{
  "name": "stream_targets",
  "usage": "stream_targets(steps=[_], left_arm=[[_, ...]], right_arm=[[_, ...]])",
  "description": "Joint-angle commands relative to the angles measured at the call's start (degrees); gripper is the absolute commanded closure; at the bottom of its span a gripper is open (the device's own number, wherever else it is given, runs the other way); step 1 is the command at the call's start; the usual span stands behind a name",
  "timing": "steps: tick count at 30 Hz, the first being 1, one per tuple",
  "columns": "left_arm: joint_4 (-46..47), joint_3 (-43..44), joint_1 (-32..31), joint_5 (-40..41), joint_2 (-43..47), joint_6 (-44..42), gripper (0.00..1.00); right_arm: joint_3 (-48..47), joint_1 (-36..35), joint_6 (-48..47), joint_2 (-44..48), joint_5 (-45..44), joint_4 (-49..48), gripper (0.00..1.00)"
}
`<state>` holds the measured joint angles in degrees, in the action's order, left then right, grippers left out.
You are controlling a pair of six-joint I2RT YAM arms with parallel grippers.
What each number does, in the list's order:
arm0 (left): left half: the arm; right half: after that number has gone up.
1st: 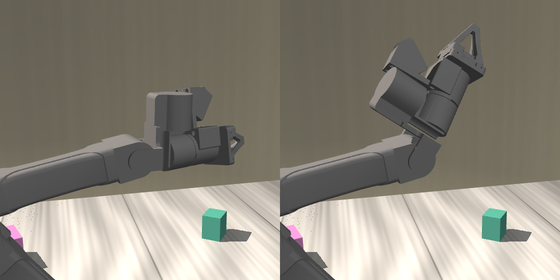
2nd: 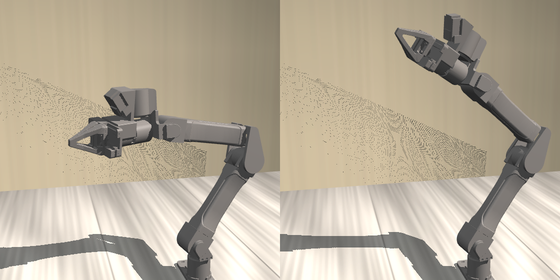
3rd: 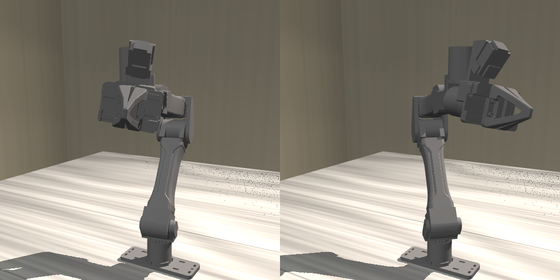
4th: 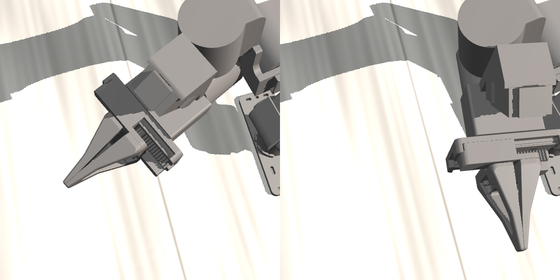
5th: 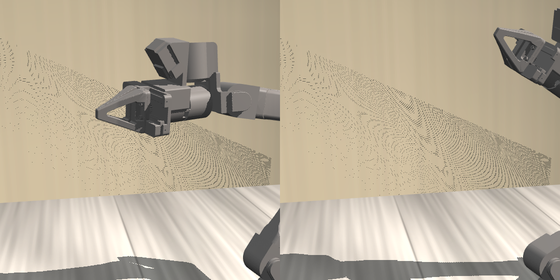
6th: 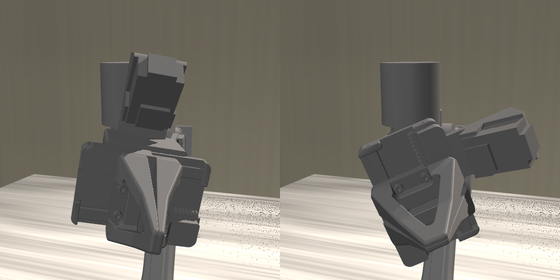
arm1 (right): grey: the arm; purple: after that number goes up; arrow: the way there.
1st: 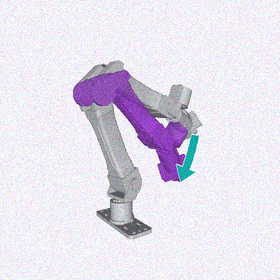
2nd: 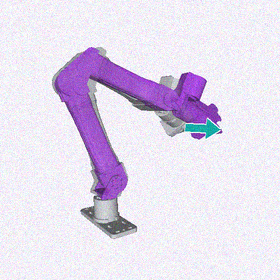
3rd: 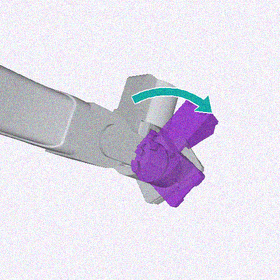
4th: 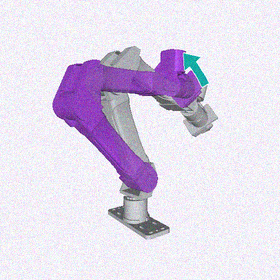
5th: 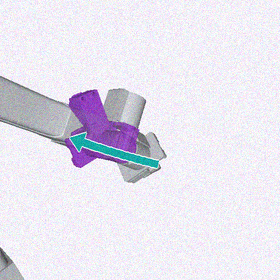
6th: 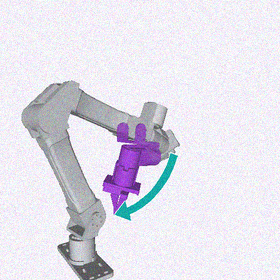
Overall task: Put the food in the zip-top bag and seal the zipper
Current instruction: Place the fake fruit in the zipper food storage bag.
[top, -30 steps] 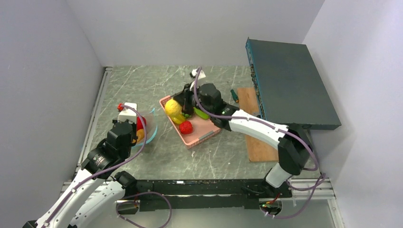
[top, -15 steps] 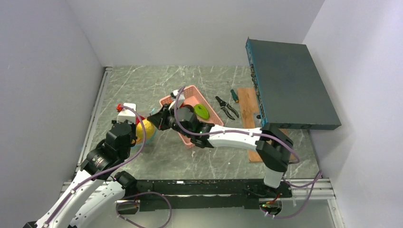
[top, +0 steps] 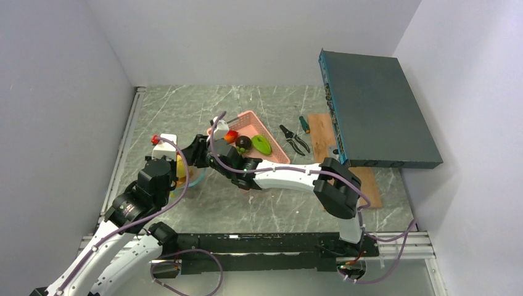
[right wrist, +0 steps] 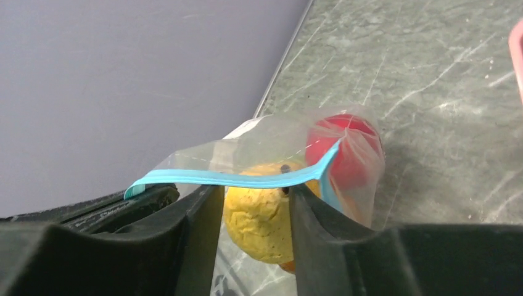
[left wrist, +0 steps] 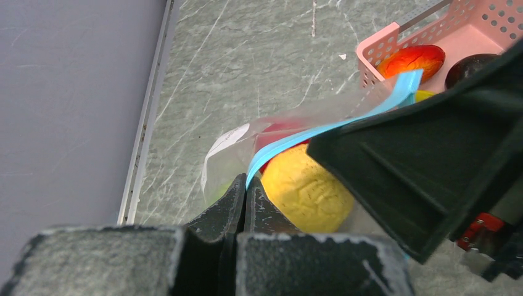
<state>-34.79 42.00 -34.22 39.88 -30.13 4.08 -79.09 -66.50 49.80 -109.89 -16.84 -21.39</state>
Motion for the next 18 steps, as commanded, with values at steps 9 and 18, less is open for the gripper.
stream_targets(steps=[9, 18], left_arm=[[1.83, 0.02, -0.04, 0.43, 1.01, -0.19, 1.00], [2.49, -0.31, -0.04, 0.28, 0.99, -0.74, 1.00]], right_arm=[[-7.35, -1.09, -4.49, 0.93, 5.02, 11.41, 0.37], [-1.68, -1.44, -8.19, 8.98, 4.59, 12.88, 0.36]])
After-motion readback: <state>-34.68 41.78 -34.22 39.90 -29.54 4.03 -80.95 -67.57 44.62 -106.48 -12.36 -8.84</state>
